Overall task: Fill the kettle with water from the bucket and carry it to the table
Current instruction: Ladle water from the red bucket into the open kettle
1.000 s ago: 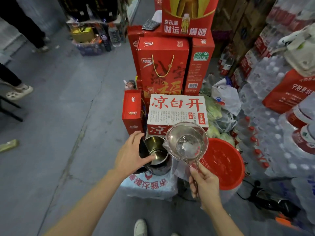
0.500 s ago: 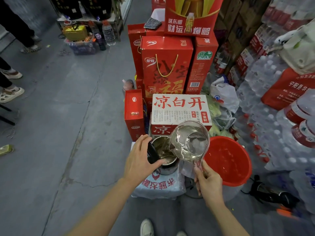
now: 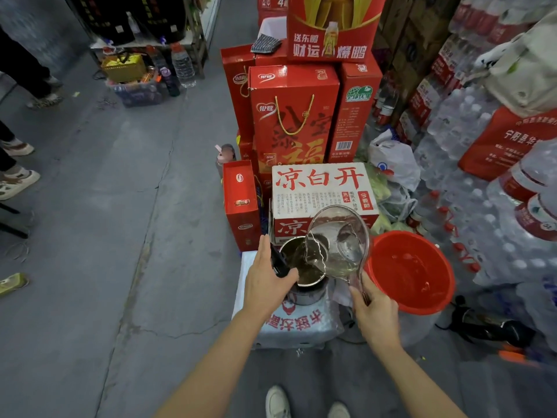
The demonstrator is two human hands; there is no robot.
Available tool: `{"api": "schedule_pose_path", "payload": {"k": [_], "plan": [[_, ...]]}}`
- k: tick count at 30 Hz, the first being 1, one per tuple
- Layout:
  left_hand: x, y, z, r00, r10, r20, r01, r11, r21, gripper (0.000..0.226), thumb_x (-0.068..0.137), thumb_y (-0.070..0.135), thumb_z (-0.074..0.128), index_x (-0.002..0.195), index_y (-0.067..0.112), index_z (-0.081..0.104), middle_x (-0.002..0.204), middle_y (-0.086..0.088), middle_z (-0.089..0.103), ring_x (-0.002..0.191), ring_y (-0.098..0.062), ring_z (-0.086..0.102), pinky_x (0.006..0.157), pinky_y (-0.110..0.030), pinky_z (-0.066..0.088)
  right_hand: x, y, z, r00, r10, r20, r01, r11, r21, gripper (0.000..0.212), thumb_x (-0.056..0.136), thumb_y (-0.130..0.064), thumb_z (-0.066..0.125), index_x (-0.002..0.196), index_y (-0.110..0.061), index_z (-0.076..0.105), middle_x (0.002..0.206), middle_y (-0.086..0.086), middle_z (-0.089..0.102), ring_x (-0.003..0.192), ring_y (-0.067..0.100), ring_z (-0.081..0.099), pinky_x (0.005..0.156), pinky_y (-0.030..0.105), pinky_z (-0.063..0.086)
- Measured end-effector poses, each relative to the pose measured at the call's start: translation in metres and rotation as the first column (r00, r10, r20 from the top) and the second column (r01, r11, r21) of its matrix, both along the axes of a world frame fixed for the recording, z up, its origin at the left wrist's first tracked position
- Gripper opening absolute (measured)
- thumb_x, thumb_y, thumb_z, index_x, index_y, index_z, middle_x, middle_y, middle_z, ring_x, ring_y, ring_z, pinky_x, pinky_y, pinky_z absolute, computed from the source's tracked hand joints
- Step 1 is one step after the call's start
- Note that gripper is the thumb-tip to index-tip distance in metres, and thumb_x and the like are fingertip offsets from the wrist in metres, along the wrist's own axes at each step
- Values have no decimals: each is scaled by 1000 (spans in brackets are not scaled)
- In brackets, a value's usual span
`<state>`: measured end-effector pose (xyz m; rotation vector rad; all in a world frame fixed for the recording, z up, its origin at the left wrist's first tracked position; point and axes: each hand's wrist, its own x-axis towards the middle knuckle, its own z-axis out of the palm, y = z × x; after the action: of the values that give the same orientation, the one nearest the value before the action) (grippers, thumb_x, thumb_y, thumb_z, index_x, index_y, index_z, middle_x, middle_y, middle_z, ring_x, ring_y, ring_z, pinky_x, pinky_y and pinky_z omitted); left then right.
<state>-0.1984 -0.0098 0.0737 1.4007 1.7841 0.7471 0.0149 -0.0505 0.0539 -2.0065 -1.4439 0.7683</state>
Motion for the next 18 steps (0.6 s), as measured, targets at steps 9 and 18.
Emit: {"api": "schedule_pose_path", "payload": {"k": [9,18], "plan": [[-25,13,7,991,-128,46,129,991,-28,92,84,23,74,154,33,16,134,26,29,121,6,30,98,-18,29,-10,-7,15,992,22,128,-24,1000,10,56,99,-23,61,153,-20,45,87,16,75,70,20,56,64,28,42],[-19,11,10,993,-120,13,120,993,-11,89,86,24,72,155,28,16,143,26,26,130,2,29,102,-20,26,-8,-5,12,891,152,427,-182,983,31,56,94,-26,67,147,-17,54,62,8,69,47,28,65,42,28,38]]}}
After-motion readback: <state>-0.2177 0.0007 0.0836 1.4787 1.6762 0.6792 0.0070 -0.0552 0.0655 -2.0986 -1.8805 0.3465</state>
